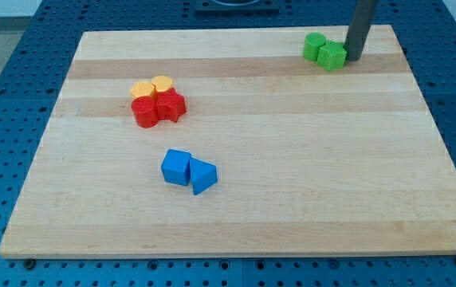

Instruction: Move the green circle to the center

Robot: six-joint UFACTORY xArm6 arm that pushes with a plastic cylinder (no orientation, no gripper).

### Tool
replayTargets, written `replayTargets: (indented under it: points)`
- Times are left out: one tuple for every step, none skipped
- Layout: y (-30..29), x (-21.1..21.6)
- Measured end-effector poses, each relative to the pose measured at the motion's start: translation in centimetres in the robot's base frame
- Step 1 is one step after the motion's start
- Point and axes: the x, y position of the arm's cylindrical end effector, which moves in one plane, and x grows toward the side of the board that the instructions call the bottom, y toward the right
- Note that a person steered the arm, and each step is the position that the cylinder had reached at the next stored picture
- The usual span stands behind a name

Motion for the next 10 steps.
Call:
replayTargets:
  points:
    - [-0.3, -2.0]
    - [-1.5, -3.3]
    - [-3.9, -3.6]
    - [-8.0, 0.2]
    - [-11.6, 5.3]
    - [-12.2, 8.4]
    - [-11.2, 6.3]
    - [-10.2, 2.4]
    - [-11.2, 0.3]
    - [-14.4, 1.0]
